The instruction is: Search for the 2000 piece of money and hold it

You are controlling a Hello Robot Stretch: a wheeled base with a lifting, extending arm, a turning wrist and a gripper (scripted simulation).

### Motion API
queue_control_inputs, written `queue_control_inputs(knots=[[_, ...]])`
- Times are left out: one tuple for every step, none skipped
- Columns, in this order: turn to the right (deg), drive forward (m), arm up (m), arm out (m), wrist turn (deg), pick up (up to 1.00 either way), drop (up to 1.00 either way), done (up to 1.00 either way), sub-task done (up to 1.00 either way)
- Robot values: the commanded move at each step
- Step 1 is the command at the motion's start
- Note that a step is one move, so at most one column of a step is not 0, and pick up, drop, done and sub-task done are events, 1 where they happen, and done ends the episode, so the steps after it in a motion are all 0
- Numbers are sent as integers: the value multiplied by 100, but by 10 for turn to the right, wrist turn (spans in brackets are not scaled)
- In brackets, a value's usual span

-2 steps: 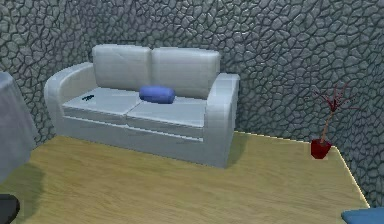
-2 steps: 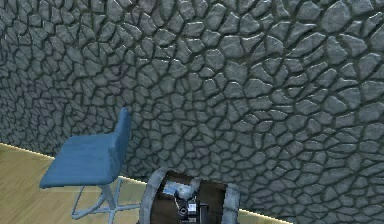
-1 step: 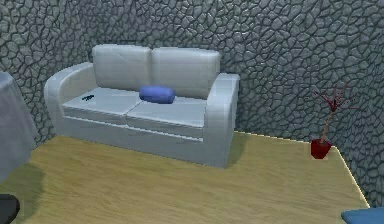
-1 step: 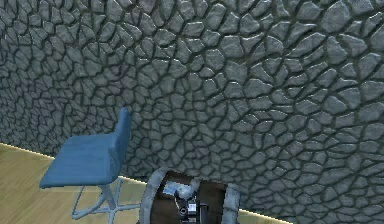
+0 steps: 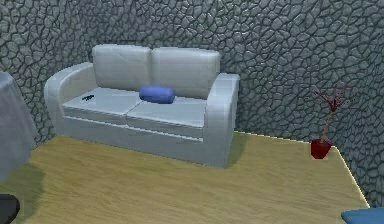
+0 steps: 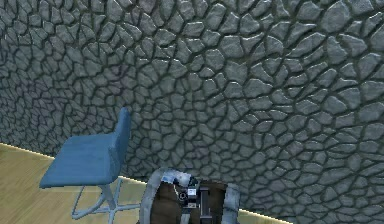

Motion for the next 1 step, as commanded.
queue_control_inputs(knots=[[0, 0, 0, 0, 0, 0, 0, 100, 0]])
